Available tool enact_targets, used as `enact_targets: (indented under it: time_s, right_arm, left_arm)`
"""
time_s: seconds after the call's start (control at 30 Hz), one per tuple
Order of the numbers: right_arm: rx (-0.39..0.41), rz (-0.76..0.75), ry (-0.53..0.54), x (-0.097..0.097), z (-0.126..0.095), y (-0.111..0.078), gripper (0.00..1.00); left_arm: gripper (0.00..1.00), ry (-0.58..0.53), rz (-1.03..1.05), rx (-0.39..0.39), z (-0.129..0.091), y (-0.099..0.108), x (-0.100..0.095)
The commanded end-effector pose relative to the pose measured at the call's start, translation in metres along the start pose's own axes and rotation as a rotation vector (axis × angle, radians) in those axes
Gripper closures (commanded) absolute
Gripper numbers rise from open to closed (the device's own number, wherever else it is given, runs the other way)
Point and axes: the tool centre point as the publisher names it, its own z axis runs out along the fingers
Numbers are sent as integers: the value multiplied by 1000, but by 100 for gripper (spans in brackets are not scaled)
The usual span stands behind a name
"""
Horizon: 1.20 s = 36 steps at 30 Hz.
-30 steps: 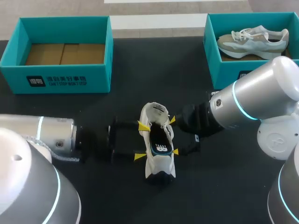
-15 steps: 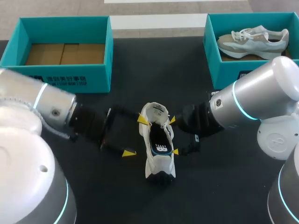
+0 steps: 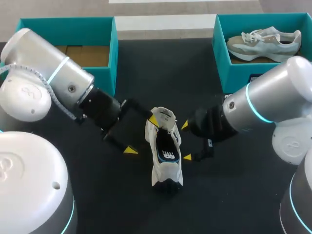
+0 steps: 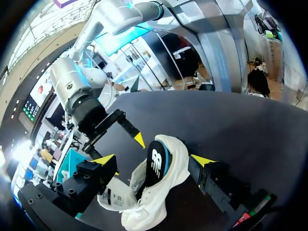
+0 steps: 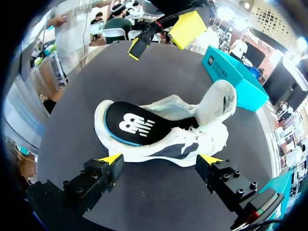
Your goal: Take the shoe out of the shoebox, open the shoe tongue, remove and reinsert the insole, then place the shoe into the shoebox
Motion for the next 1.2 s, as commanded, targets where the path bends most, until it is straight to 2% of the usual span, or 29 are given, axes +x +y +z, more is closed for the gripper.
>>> enact_targets:
  time_s: [0.03, 0.07, 0.13, 0.23, 0.47, 0.63, 0.83, 0.97, 1.07, 1.2]
  right_arm:
    - [36, 27, 28, -12, -60, -19, 0]
    - [41, 47, 30, -15, -67, -23, 0]
    - [112, 41, 47, -20, -82, -28, 0]
    - [166, 45, 59, -26, -102, -28, 0]
    - [254, 65, 47, -38, -138, -21, 0]
    - [265, 55, 29, -40, -161, -13, 0]
    - [283, 37, 41, -38, -181, -11, 0]
    - [291, 12, 48, -36, -188, -6, 0]
    - [291, 12, 48, -36, -188, -6, 0]
    - [291, 12, 48, -36, -188, -6, 0]
  left_arm:
    - [0, 34, -1, -1, 0, 0, -2]
    - [0, 34, -1, -1, 0, 0, -2]
    - [0, 34, -1, -1, 0, 0, -2]
    - [0, 34, -1, -1, 0, 0, -2]
    - [0, 34, -1, -1, 0, 0, -2]
    - [0, 34, -1, -1, 0, 0, -2]
    - [0, 34, -1, -1, 0, 0, -2]
    - [0, 109, 39, 24, -4, -3, 1]
    - [0, 210, 88, 31, -6, -1, 0]
    - [0, 292, 166, 21, -13, 2, -11]
